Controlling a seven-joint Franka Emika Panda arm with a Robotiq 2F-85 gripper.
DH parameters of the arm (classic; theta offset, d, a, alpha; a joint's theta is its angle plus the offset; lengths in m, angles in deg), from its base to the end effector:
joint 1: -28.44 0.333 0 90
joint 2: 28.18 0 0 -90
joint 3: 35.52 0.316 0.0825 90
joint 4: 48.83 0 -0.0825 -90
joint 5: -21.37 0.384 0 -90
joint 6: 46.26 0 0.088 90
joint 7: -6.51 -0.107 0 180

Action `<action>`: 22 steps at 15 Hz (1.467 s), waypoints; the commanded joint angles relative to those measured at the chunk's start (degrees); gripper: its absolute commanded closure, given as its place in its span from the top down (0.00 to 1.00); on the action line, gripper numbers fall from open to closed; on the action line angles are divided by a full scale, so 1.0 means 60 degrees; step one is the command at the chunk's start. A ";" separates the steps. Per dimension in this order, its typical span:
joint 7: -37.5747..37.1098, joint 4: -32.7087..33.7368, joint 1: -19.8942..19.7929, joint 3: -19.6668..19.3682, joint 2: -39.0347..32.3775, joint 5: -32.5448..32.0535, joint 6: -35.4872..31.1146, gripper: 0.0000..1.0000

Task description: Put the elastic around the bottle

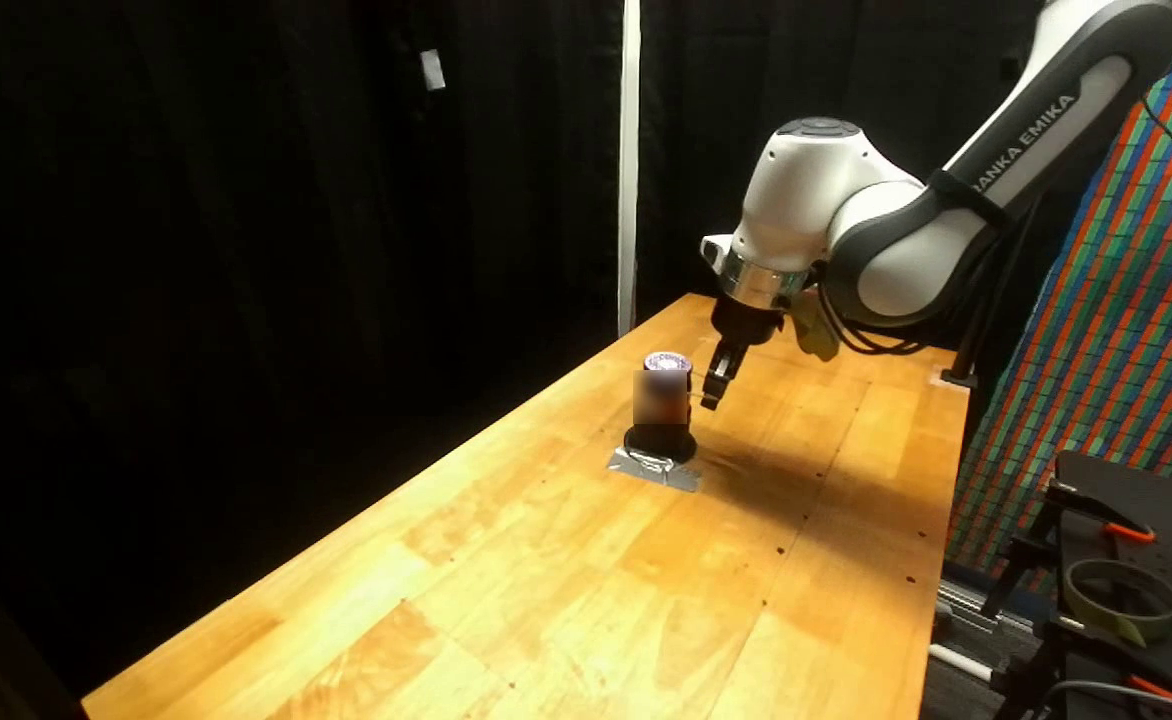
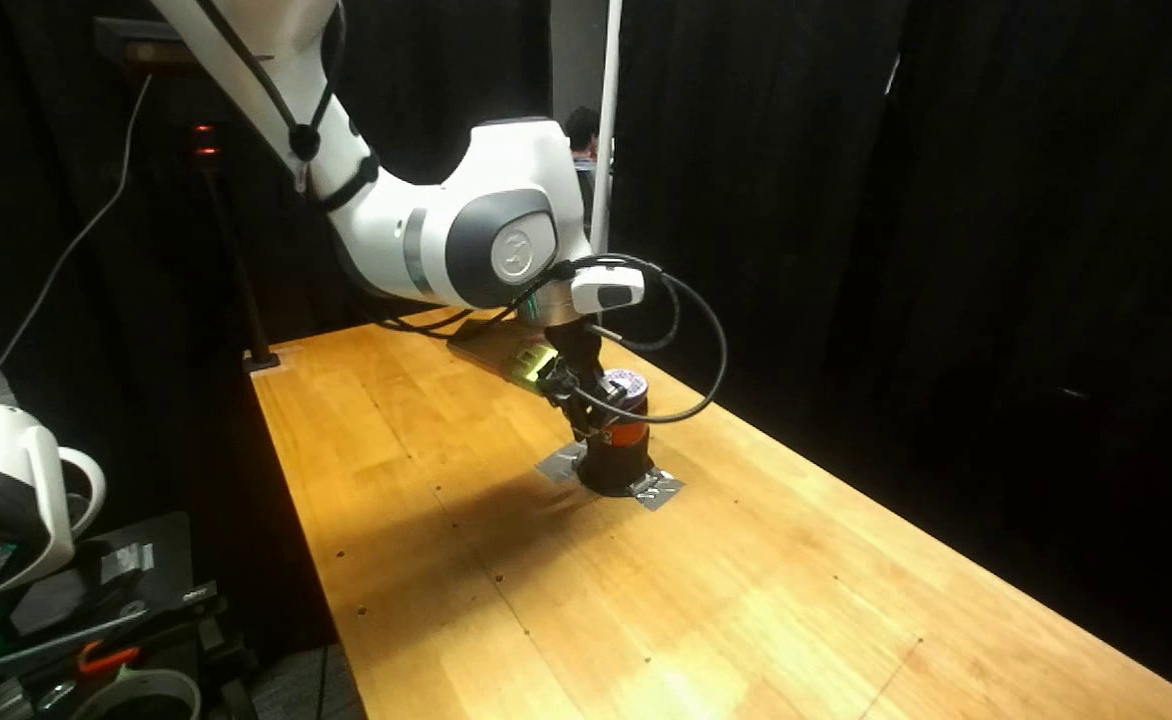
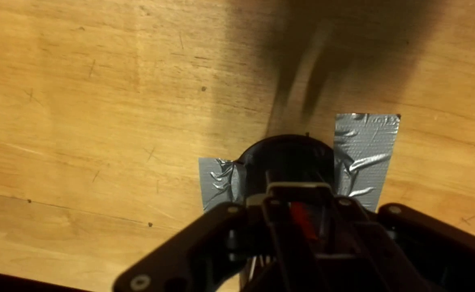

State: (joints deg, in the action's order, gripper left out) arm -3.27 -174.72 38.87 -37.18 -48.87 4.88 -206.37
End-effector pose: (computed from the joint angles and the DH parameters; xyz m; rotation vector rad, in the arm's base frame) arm 0.5694 0.1013 0.2399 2.9955 0.3686 0.3829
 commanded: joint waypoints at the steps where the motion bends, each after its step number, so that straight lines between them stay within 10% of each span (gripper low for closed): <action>1: -0.1232 -0.1420 0.0710 -0.1026 0.0662 -0.1003 -0.1884 0.17; 6: -0.3632 -0.1987 0.3133 -0.4285 0.0283 -0.3166 -0.4813 0.21; 10: -0.3311 -0.2493 0.5503 -0.6774 -0.0550 -0.2003 -0.7137 0.19; 22: -0.2248 -0.4540 0.8093 -0.7170 -0.2927 0.2757 -1.2901 0.21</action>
State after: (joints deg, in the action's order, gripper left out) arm -18.39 -199.14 83.82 -80.06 -63.09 14.52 -276.28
